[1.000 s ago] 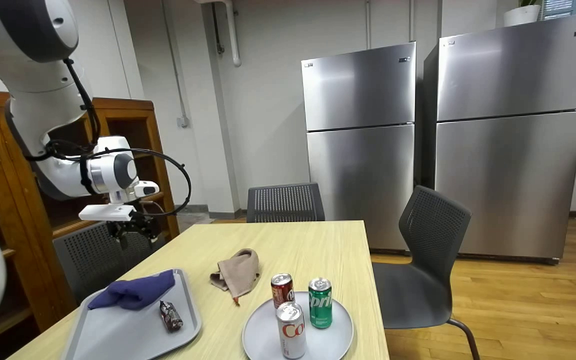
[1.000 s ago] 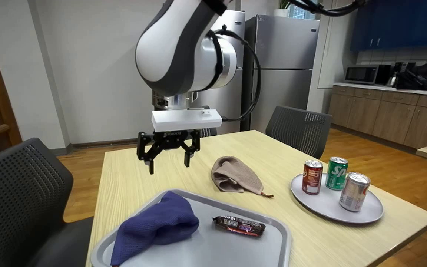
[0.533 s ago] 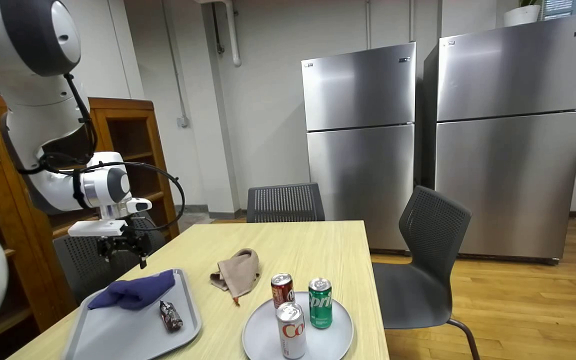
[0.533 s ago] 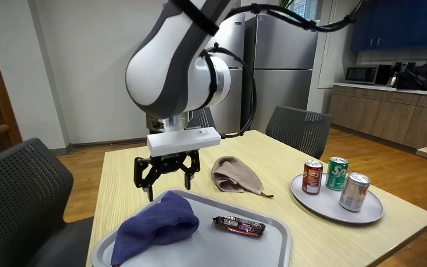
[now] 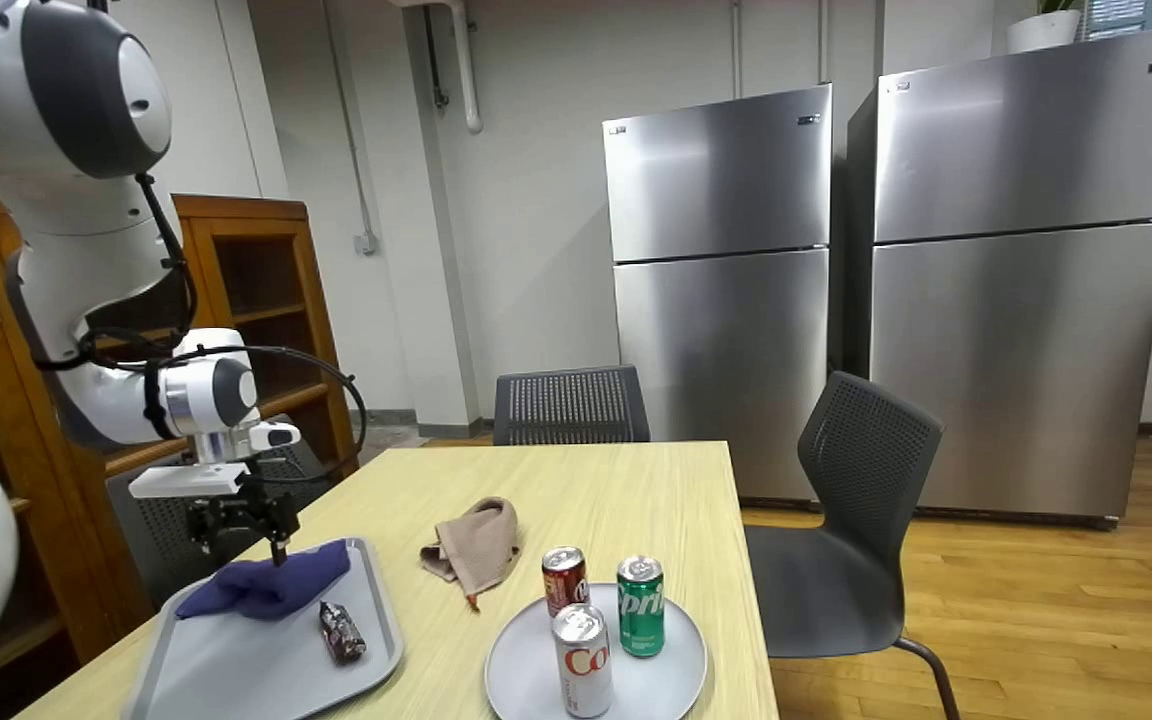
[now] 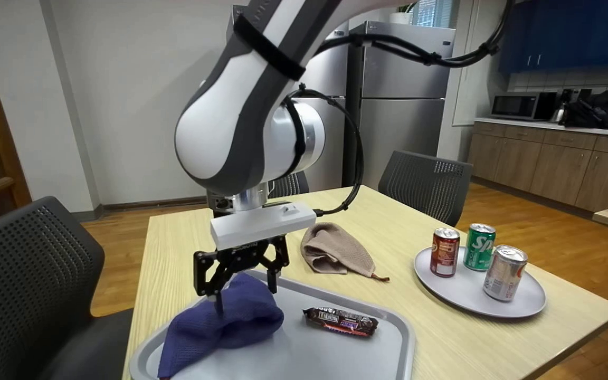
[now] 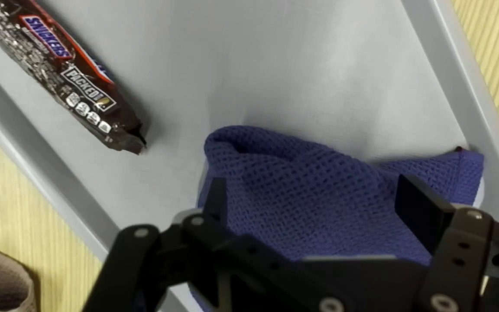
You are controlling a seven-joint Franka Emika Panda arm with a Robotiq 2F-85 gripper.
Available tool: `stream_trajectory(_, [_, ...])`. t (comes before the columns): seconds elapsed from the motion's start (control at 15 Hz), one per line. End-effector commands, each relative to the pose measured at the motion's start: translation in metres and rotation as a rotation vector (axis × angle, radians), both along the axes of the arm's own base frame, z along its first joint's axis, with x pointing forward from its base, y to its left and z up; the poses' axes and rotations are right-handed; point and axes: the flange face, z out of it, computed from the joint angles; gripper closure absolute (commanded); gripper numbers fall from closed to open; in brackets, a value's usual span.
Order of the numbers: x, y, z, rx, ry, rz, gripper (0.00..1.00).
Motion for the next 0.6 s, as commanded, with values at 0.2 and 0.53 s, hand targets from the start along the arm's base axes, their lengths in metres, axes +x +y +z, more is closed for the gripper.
stream_trajectory(0.2, [0.004,0.014,-0.005,-0.015,0.042,0.03,0.0])
stream_trajectory(0.53, [0.005,0.026,-0.002,-0.007,0.043,0.064,0.0])
